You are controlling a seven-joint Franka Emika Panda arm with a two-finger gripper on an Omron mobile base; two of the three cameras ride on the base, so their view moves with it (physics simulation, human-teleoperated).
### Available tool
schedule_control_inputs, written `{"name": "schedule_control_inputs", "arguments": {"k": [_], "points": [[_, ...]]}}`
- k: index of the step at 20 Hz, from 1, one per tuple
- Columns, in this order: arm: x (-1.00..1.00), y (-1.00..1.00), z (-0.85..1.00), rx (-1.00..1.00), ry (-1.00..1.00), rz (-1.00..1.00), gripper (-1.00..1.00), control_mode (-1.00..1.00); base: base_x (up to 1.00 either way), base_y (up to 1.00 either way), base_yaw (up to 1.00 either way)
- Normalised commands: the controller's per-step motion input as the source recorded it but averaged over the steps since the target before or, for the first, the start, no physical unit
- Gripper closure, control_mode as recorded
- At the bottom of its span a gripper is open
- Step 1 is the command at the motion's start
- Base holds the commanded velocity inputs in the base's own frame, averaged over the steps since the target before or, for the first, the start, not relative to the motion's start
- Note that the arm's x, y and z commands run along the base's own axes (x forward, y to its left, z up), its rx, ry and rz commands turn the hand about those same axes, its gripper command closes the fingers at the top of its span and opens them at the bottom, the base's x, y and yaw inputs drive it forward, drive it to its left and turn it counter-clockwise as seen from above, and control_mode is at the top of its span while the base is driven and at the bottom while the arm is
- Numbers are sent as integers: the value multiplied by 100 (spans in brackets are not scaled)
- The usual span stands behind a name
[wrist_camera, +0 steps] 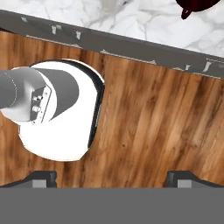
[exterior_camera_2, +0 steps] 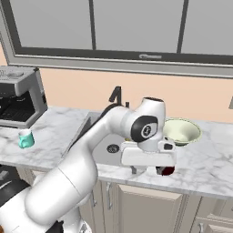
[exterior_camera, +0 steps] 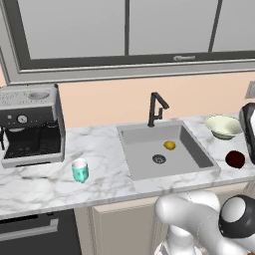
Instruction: Clear the mugs and bowl far away from the sink.
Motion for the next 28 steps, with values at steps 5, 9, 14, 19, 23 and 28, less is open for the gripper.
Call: {"name": "schedule_control_inputs", "arguments": {"k": [5,9,14,19,23,28], "points": [[30,-4,-22,4,0,4,-100,-100,0,0,0],[16,0,-36,6,-2,-6,-100,-100,0,0,0],[24,-1,-25,1,-5,-12,-100,-100,0,0,0],[21,-10,-25,0,-10,-2,-100,-100,0,0,0],[20,-18,-23,0,-1,-3,-100,-100,0,0,0],[21,-5,-9,0,0,-4,-100,-100,0,0,0]]}}
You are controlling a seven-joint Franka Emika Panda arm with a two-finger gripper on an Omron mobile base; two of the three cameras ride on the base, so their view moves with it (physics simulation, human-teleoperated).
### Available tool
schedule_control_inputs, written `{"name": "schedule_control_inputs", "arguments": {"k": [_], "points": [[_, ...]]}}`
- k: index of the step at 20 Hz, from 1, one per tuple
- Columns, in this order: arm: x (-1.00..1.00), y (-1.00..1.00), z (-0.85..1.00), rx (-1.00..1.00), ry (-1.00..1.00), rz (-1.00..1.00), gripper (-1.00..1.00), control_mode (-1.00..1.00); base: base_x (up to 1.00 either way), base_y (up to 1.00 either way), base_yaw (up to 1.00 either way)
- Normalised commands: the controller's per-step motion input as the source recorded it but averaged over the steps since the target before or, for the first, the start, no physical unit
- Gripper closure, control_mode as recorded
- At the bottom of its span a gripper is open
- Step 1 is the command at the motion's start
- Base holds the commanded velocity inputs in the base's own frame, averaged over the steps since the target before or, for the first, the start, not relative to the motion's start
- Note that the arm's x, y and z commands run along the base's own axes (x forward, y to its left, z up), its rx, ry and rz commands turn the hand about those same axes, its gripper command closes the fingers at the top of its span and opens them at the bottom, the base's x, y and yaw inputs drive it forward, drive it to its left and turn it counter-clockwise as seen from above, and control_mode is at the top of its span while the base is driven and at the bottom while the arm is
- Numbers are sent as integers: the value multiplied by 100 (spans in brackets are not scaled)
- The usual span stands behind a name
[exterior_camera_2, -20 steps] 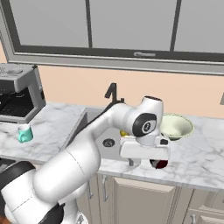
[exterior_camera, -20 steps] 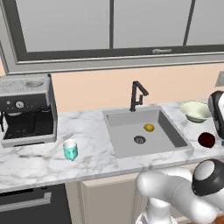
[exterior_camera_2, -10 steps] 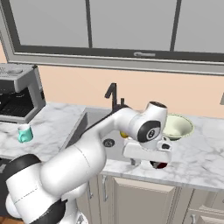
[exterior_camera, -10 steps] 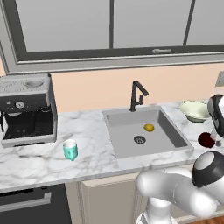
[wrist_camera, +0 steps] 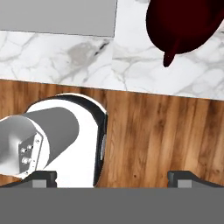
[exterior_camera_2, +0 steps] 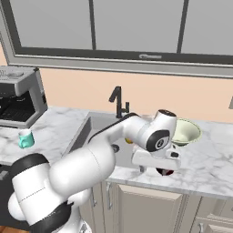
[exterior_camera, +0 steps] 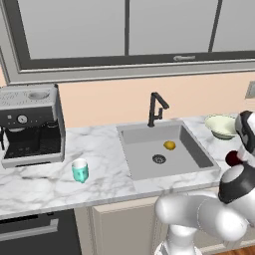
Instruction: Clear the mugs and bowl far away from the sink.
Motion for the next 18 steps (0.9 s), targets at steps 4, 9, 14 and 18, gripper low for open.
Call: {"name": "schedule_control_inputs", "arguments": {"k": [4,9,14,18], "points": [[19,-3,-1,0,0,-3,-100,-100,0,0,0],[32,0,-3,0,1,-6,-100,-100,0,0,0],[30,-1,-15,0,0,-3,-100,-100,0,0,0],[6,-21,-20,0,0,0,-100,-100,0,0,0]]}}
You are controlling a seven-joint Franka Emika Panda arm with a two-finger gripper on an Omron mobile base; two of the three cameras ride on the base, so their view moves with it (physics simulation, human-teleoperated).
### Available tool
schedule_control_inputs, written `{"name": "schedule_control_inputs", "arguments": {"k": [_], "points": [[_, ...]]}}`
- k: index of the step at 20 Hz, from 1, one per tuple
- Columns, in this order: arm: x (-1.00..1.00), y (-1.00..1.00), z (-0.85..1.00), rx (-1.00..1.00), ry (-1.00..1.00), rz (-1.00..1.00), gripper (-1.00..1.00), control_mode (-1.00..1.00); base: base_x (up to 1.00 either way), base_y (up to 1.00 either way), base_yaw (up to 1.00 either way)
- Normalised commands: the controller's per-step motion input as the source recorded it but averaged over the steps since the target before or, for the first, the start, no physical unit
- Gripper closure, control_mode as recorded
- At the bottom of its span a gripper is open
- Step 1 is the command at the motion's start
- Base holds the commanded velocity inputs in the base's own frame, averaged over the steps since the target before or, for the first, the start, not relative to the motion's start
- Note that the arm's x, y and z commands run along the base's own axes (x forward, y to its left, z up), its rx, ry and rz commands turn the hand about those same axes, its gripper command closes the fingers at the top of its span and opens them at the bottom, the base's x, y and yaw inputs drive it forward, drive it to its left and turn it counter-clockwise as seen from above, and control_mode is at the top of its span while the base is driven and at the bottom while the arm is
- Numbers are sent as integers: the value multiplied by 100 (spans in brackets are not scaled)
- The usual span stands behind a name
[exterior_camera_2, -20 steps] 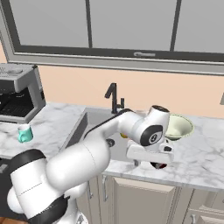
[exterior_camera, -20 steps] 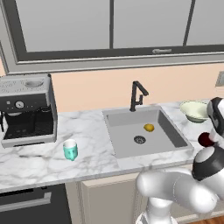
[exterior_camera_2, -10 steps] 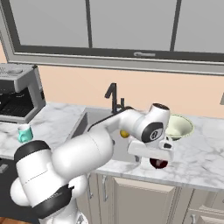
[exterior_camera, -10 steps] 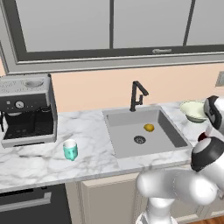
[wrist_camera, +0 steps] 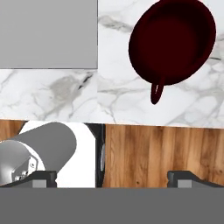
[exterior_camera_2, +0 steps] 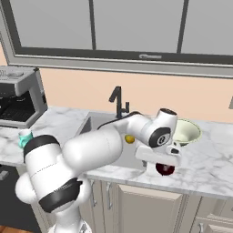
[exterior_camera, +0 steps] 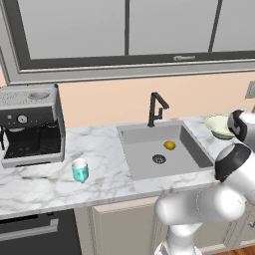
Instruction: Clear the mugs and bowl far away from the sink.
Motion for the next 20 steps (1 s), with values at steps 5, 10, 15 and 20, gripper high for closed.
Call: {"name": "schedule_control_inputs", "arguments": {"k": [5,10,15,20], "points": [[1,-19,-15,0,0,0,-100,-100,0,0,0],[4,-8,-9,0,0,0,-100,-100,0,0,0],[3,-3,-10,0,0,0,-100,-100,0,0,0],[2,-1,-18,0,0,0,-100,-100,0,0,0]]}}
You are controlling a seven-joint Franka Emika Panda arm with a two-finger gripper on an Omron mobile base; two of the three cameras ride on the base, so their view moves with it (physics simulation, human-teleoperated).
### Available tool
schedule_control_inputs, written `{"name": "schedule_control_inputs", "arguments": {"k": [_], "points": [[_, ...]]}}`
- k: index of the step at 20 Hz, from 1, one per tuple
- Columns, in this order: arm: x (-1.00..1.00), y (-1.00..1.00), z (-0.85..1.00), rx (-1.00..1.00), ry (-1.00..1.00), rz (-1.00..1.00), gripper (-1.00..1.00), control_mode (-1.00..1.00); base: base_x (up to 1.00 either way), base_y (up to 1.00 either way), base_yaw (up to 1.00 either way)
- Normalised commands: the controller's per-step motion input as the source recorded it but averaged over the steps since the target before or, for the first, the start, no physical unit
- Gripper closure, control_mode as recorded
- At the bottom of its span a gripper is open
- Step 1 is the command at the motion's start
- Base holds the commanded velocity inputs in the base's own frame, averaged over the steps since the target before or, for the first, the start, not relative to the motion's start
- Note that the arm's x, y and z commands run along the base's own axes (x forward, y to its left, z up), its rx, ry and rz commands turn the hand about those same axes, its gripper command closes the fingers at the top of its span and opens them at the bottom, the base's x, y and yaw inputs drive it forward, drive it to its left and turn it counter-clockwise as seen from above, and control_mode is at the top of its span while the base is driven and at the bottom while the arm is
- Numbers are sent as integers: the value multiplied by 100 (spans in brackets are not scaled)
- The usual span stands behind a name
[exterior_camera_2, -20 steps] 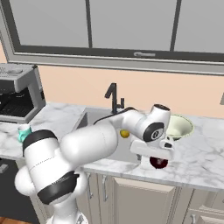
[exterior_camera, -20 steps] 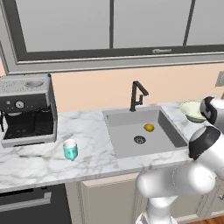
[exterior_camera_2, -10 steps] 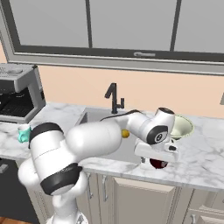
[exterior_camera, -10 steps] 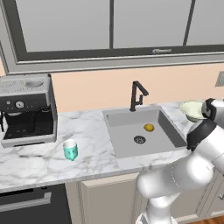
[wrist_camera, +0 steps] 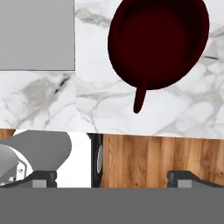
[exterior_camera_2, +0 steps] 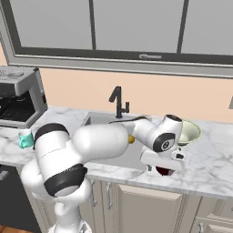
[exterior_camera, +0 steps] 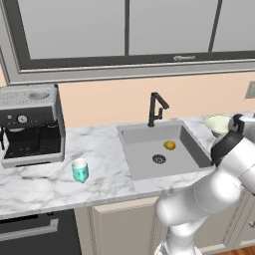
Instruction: Clear the mugs and bowl far away from the sink.
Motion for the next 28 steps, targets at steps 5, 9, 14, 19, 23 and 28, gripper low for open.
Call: {"name": "schedule_control_inputs", "arguments": {"k": [5,9,14,19,23,28], "points": [[10,0,-10,0,0,0,-100,-100,0,0,0],[17,-1,-4,0,0,0,-100,-100,0,0,0],[17,-3,-5,0,0,0,-100,-100,0,0,0],[10,-8,-6,0,0,0,-100,-100,0,0,0],[8,-10,-8,0,0,0,-100,-100,0,0,0],[5,-11,-15,4,0,0,-100,-100,0,0,0]]}}
